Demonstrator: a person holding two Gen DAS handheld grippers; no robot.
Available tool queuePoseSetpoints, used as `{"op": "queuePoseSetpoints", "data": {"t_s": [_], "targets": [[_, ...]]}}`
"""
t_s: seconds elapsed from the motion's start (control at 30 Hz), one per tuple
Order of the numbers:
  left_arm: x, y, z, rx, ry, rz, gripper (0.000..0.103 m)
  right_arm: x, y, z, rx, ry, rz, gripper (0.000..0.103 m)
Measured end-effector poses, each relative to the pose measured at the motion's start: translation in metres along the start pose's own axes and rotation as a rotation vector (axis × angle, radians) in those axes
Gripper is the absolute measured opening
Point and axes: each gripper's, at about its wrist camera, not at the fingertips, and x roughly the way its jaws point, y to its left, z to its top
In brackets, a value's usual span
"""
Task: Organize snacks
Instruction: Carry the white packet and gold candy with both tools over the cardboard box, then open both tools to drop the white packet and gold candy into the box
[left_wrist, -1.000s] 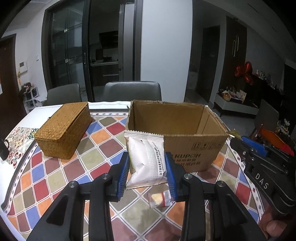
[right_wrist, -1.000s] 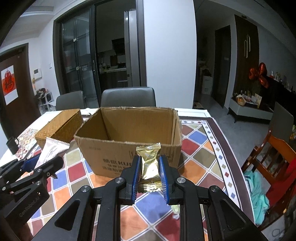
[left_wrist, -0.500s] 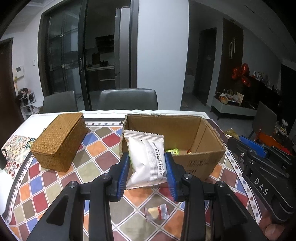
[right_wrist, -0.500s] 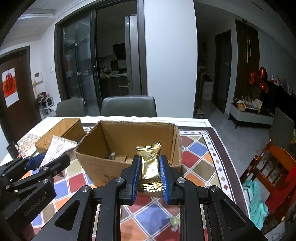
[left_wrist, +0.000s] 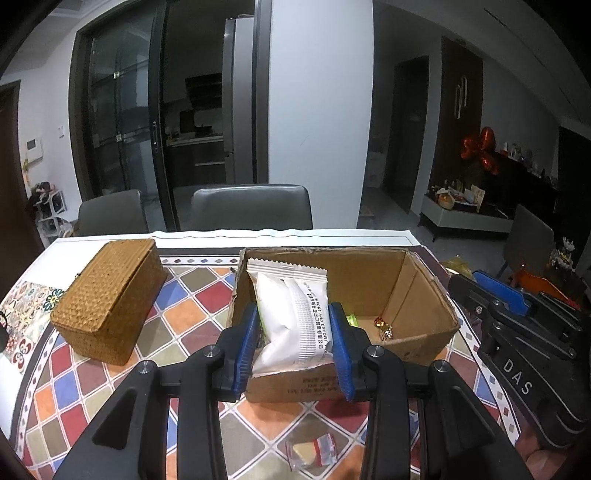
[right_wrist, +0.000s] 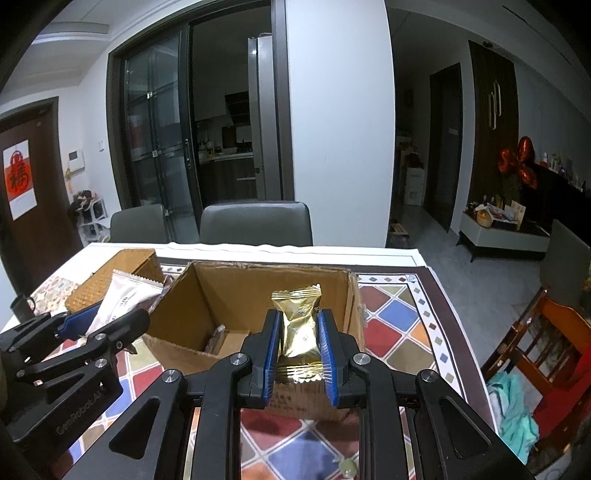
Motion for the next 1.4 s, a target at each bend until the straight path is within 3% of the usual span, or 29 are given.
{"op": "queuePoseSetpoints", "data": {"t_s": [0.8, 1.23, 1.4], "targets": [[0.056, 0.006, 0.015, 0.007, 0.031, 0.022, 0.037, 0.050, 0.003, 0.014, 0.005, 0.009, 0.019, 0.023], [0.067, 0.008, 0.013, 0.014, 0.040, 0.041, 0.039, 0.066, 0.006, 0.012, -0.009, 0.030, 0.015, 0.023], [0.067, 0.006, 0.011, 0.026, 0.035, 0.057, 0.056, 0.066, 0.007, 0.010, -0.019, 0.023, -0.002, 0.024]]}}
